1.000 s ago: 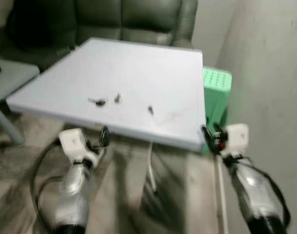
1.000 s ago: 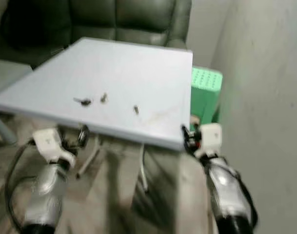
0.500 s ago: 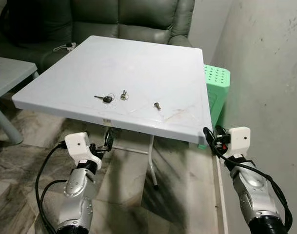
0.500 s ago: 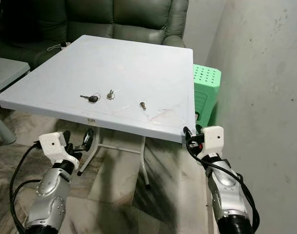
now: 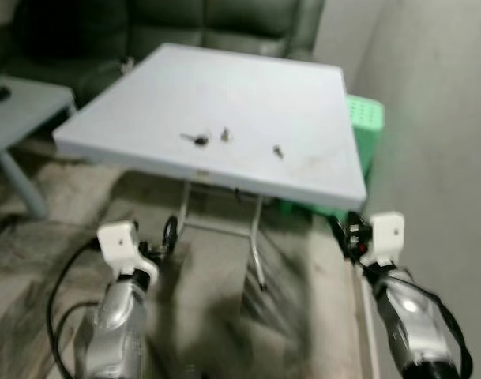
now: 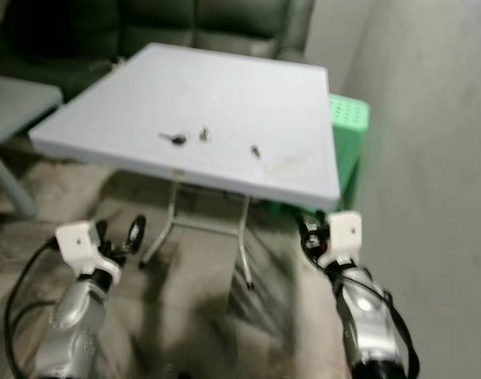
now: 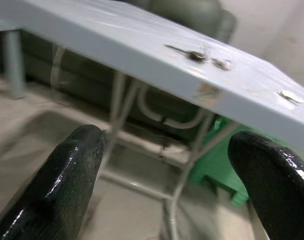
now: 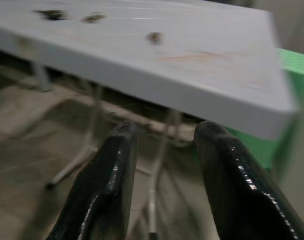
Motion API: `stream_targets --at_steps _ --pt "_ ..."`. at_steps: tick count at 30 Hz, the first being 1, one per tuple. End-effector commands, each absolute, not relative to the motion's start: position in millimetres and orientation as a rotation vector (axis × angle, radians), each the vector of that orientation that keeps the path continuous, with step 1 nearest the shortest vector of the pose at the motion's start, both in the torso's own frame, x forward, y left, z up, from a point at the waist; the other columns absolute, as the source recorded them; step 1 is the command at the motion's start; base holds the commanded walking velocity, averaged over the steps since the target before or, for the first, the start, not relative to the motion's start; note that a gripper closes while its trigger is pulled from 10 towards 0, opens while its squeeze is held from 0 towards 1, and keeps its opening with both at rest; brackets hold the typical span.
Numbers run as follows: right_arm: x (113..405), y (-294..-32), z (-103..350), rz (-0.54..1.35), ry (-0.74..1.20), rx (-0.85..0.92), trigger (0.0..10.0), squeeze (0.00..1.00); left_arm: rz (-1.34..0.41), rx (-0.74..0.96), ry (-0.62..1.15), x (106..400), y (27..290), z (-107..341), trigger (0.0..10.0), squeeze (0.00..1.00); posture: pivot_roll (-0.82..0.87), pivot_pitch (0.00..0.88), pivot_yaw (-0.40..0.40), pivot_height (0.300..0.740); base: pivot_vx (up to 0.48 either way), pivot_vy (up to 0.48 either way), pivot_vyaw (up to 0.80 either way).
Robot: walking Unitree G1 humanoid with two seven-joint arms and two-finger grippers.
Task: Hang keys on a hook
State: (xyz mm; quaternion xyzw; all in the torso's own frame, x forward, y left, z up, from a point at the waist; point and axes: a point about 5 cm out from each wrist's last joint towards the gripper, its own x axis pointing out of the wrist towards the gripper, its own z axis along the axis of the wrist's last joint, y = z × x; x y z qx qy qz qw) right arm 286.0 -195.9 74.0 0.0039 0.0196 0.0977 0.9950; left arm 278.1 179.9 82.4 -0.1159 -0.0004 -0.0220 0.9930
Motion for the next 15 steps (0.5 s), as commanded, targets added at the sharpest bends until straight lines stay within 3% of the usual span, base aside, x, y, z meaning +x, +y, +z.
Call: stream_targets --at_steps 1,15 --pt "289.9 -199.2 82.0 0.188 0.016 0.001 10.0 0.00 -0.043 -0.238 0.009 277.0 177.5 80.3 10.0 0.00 0.01 0.099 -0.078 0.740 -0.277 0.394 0.00" --pt "287.5 -206.3 86.0 0.172 0.010 -0.015 10.0 0.00 -0.053 -0.233 0.013 277.4 170.8 79.2 10.0 0.00 -0.01 0.093 -0.083 0.740 0.000 0.000 0.00"
